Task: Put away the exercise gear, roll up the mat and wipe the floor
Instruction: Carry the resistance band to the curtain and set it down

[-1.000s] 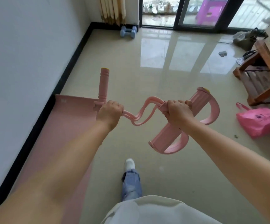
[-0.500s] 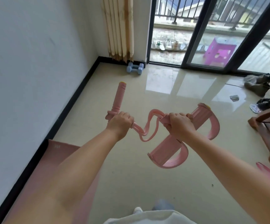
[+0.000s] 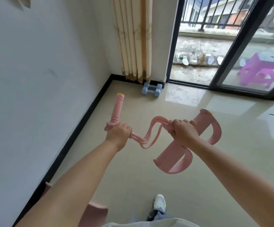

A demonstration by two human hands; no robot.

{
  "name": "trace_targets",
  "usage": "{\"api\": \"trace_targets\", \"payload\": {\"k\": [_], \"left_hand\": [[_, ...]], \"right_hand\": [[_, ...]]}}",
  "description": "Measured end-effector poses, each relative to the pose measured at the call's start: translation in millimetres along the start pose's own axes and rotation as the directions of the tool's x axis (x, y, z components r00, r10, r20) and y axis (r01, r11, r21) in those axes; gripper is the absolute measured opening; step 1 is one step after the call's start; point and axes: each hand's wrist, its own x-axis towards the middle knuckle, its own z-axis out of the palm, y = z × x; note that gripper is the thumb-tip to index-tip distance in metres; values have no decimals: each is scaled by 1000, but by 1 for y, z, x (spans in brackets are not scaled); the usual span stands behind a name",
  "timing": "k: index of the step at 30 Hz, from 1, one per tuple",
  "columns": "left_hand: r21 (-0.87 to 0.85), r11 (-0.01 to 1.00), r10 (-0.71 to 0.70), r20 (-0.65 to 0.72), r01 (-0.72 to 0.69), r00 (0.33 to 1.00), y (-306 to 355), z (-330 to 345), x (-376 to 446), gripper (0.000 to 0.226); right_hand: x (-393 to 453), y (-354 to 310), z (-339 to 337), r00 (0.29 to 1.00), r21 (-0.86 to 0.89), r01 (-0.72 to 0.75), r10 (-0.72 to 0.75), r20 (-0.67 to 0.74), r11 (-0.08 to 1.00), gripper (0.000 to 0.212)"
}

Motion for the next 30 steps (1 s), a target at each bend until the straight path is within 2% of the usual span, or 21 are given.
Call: {"api": "trace_targets", "payload": {"k": [8, 11, 13, 17, 20, 22, 25, 27, 29, 30], "left_hand": [[11, 1000, -13, 113, 11, 994, -96, 1, 157, 29], [-15, 998, 63, 45, -62, 997, -147, -5, 227, 22], [-39, 997, 69, 63, -66, 996, -178, -12, 274, 20], [51, 993, 100, 117, -106, 988, -235, -18, 363, 29], [85, 972, 201, 170, -218, 965, -264, -22, 421, 15], [137, 943, 280, 167, -303, 946, -281, -17, 459, 34], [112, 934, 326, 119, -339, 938, -305, -4, 512, 41], [149, 914, 347, 194, -377, 918, -313, -7, 543, 35], [107, 932, 307, 278, -347, 910, -324, -4, 578, 18], [141, 924, 297, 321, -355, 899, -330, 4, 598, 22]], "right_hand": [[195, -19, -10, 997, -35, 56, -54, 57, 998, 30], [274, -31, -13, 998, -34, 38, -37, 44, 999, 28], [327, -40, -17, 999, -30, 7, -6, 40, 1000, 28], [421, -64, -28, 999, -14, -12, 13, 40, 1000, 28], [472, -73, -32, 997, -12, -17, 18, 70, 1000, 28], [504, -70, -29, 994, -10, -34, 35, 99, 999, 27], [554, -58, -18, 988, -1, -70, 70, 139, 998, 26], [588, -50, -10, 984, 6, -82, 80, 158, 997, 25], [624, -45, -1, 979, 12, -88, 84, 188, 996, 24], [640, -43, 4, 974, 13, -90, 86, 211, 996, 24]]}}
